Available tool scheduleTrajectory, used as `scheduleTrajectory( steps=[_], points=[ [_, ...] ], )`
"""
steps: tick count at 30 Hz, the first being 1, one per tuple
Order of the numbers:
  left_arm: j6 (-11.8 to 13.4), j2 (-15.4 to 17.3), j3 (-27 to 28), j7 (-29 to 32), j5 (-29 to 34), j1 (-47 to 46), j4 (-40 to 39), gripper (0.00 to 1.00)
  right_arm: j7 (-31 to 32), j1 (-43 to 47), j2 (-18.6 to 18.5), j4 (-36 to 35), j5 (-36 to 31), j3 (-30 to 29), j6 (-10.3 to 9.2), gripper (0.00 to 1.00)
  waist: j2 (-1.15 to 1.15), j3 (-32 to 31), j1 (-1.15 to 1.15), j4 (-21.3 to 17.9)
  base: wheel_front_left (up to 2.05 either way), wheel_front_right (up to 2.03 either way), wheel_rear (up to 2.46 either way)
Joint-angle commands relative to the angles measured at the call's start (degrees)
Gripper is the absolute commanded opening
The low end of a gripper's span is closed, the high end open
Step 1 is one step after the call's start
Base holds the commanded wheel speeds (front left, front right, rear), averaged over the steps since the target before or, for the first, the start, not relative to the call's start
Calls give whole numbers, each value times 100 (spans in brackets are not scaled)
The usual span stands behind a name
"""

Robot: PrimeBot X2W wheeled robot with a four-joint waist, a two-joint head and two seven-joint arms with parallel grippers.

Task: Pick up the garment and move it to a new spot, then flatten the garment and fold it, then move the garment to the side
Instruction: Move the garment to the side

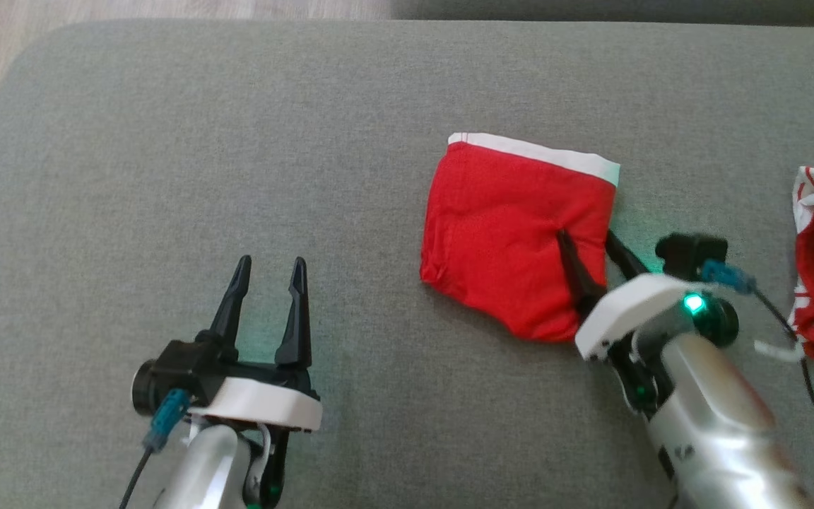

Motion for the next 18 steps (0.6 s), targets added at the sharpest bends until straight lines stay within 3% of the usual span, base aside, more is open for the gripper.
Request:
scheduleTrajectory(
  steps=[1,2,3,4,11,18],
  points=[
    [9,21,152,-55,-47,-236,-181,100,107,-141,68,151,87,270,-4,100,0,-8,0,6,0,0,0],
    [11,21,162,-55,-50,-237,-189,100,119,-211,68,282,84,343,-4,100,0,-23,0,3,0,0,0],
    [12,21,167,-55,-47,-232,-188,100,92,-281,68,410,25,405,-4,25,0,-44,0,1,0,0,0],
    [10,21,166,-55,-40,-227,-182,100,41,-338,68,512,-38,472,-4,0,0,-75,0,-1,0,0,0],
    [34,21,214,-55,10,-148,-130,100,-352,-560,68,900,-355,673,-4,0,0,-302,0,-116,0,0,0],
    [74,21,243,-55,40,8,-146,100,-526,-782,41,1091,-1074,375,-4,0,0,-612,0,-372,0,0,0]
  ],
)
